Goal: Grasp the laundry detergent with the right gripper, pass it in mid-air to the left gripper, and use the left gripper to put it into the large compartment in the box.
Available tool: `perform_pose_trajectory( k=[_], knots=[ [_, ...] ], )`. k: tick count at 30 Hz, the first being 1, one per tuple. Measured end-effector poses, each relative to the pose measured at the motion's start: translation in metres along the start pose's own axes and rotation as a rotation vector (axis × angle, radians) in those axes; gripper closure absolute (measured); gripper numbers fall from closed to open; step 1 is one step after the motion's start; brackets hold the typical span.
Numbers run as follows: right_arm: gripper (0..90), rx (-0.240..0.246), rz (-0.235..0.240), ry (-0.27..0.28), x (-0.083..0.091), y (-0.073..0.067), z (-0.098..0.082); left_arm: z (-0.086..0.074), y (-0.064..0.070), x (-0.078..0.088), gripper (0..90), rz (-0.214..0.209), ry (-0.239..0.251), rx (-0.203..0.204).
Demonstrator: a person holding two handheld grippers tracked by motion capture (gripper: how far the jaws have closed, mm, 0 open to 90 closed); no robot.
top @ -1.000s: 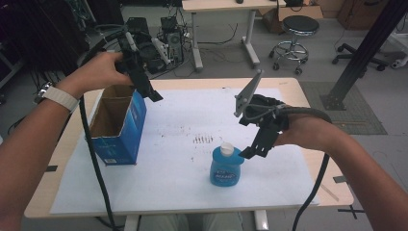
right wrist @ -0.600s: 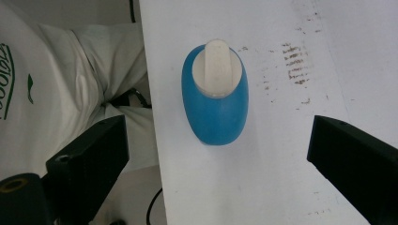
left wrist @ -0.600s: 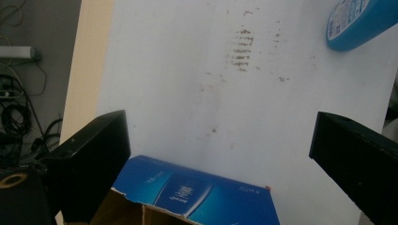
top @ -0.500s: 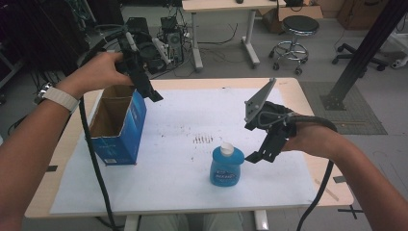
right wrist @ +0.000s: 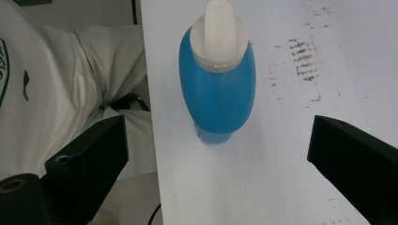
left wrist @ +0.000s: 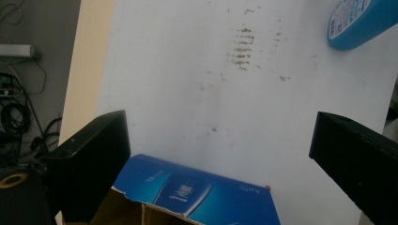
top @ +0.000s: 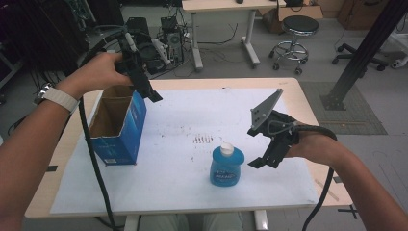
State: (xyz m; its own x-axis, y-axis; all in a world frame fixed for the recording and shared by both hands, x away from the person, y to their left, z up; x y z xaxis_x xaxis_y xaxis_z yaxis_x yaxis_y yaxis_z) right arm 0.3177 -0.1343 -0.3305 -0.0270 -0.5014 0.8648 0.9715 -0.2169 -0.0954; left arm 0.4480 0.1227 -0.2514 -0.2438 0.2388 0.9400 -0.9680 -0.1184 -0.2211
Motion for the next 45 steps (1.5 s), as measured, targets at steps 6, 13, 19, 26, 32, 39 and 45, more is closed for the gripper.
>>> perform_pose_trajectory(
  k=[6,13,19,26,32,39,45],
  knots=[
    [5.4,0.003,0.004,0.029,-0.005,0.002,-0.004,0.001,0.001,-0.001,6.1,0.000,0.001,0.000],
    [5.2,-0.003,0.015,0.049,-0.013,0.002,-0.012,0.001,0.001,-0.001,6.0,-0.001,-0.004,0.002],
    [5.2,-0.007,0.021,0.074,-0.017,0.004,-0.017,0.001,0.001,-0.001,6.0,0.000,-0.006,0.003],
    [4.9,-0.013,0.026,0.091,-0.024,0.007,-0.022,0.000,0.001,-0.002,6.0,-0.003,-0.006,0.007],
    [4.9,-0.007,0.038,0.111,-0.032,0.010,-0.024,0.001,0.001,-0.004,6.1,-0.005,-0.008,0.008],
    [4.7,-0.011,0.046,0.126,-0.038,0.012,-0.027,0.000,0.001,-0.005,6.1,-0.007,-0.008,0.011],
    [4.6,-0.014,0.053,0.144,-0.043,0.013,-0.028,0.000,0.000,-0.005,6.1,-0.007,-0.011,0.011]
  ],
)
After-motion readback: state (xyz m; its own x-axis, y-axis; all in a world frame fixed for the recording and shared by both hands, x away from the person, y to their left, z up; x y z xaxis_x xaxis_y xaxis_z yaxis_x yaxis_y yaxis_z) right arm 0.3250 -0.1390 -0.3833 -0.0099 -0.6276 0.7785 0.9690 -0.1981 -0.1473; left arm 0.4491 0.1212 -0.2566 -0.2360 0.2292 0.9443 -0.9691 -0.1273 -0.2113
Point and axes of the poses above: each handheld gripper's, and its own axes: x roughly backward along the jaws, z roughly out of its top, y roughly to its right, the point moved 10 cm from there along -x, roughly forward along the jaws, and after that the axes turned 7 degrees about -x, right-handed, at the moved point
